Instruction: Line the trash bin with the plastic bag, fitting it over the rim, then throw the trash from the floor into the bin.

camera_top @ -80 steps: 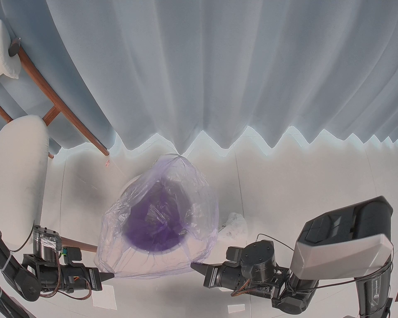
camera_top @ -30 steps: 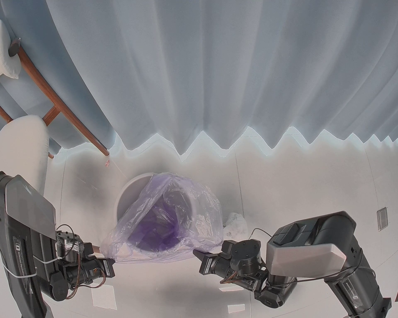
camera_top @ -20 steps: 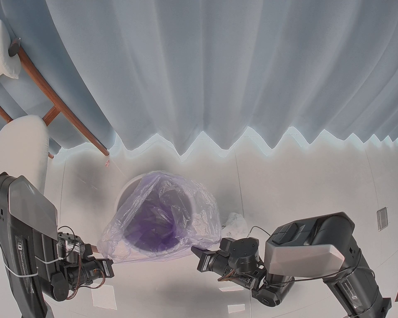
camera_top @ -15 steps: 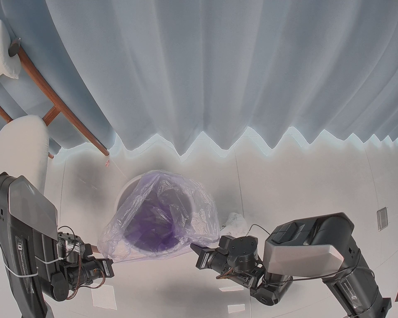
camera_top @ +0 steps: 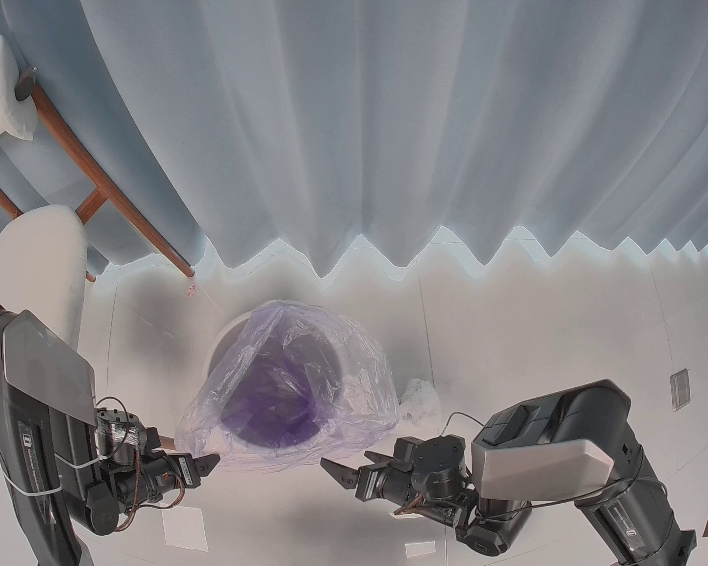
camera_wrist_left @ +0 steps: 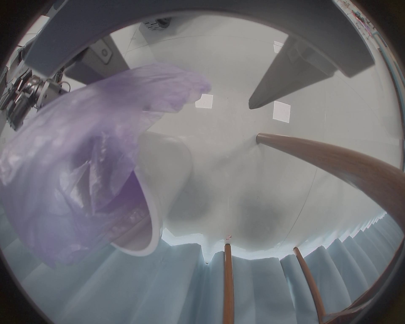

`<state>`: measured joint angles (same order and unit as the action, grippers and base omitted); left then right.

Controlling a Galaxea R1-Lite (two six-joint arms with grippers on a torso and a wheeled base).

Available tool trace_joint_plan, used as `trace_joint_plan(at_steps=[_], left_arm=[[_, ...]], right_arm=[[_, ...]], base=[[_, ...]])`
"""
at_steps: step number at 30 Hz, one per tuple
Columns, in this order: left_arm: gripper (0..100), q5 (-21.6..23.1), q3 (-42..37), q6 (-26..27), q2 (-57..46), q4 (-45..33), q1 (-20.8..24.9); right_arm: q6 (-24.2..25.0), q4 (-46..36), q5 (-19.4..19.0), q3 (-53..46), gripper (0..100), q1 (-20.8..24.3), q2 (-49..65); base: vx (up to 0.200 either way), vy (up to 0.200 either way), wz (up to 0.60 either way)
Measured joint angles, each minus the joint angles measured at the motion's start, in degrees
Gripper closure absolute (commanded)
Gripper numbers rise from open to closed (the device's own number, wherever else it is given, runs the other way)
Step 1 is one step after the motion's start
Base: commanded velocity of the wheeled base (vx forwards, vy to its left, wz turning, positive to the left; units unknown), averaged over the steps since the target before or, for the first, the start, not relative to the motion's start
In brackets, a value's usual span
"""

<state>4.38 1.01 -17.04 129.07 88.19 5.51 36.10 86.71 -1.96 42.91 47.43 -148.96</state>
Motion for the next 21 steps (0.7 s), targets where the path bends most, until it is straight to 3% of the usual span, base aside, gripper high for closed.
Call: trace_joint_plan(at_steps=[9, 21], left_arm=[[0, -0.3, 0.0, -2.8, -6.8, -9.4, 2.1], [0, 0.7, 0.0, -8.0, -33.9, -38.7, 10.5]], right_arm=[[0.2, 2.3, -2.6, -7.3, 0, 1.8, 1.8], [2.3, 2.3, -7.7, -15.0, 0, 2.0, 7.1]], base=[[0.000, 0.000, 0.00], [0.000, 0.000, 0.00]])
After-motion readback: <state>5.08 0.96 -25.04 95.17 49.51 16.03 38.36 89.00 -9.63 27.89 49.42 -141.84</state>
